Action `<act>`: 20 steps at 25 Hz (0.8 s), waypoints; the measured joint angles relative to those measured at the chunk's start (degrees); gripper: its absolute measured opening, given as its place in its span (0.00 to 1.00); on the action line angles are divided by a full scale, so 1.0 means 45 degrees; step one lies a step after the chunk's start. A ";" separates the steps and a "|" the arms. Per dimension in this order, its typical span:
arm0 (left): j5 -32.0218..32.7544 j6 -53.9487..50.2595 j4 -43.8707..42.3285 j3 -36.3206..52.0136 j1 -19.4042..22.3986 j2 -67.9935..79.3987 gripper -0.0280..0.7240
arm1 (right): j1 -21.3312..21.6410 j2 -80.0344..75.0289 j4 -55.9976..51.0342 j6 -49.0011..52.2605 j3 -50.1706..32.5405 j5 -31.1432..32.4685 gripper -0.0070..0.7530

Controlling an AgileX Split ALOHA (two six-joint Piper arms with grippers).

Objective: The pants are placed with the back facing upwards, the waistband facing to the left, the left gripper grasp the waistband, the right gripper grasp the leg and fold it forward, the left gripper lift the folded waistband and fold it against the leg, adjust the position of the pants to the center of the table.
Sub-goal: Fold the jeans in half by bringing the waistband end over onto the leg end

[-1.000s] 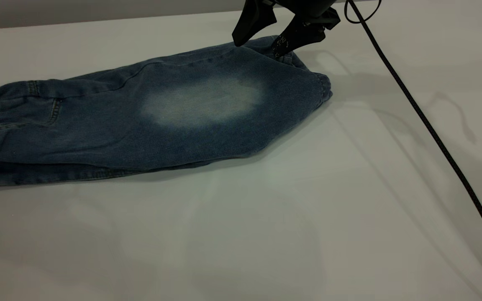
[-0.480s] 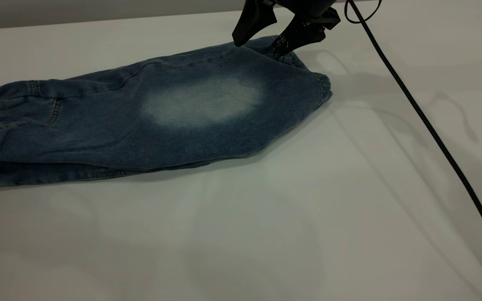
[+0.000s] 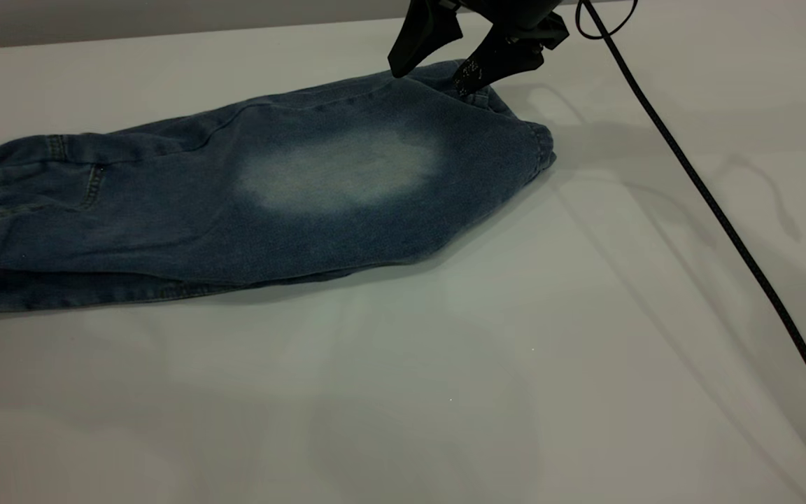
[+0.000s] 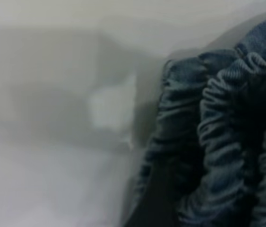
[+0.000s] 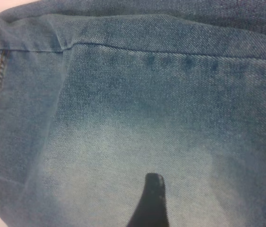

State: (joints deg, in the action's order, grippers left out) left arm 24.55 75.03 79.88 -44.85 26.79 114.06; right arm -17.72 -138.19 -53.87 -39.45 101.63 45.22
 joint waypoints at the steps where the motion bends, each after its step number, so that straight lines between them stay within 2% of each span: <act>1: 0.0105 0.0000 0.0102 -0.0149 -0.0145 0.0188 0.83 | 0.0000 0.0000 0.0000 0.0000 0.0000 0.0000 0.77; 6: -0.0254 0.0000 -0.0076 -0.0523 -0.0834 0.0901 0.83 | 0.0000 0.0000 0.0000 -0.0015 0.0000 0.0098 0.77; 12: -0.0416 -0.0444 -0.0036 -0.0532 -0.0920 0.1118 0.79 | 0.0000 0.0000 0.0000 -0.0017 0.0000 0.0163 0.77; 15: -0.0227 -0.0566 -0.0036 -0.0532 -0.0920 0.1161 0.64 | 0.0000 0.0000 0.0000 -0.0017 0.0000 0.0174 0.77; 20: 0.0293 -0.0682 -0.0067 -0.0477 -0.0931 0.1182 0.20 | -0.0031 0.0000 -0.0065 -0.0017 0.0000 0.0607 0.77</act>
State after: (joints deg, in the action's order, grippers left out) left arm 25.87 71.96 79.58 -47.00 22.60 119.38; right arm -17.86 -138.19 -54.16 -39.53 101.63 47.95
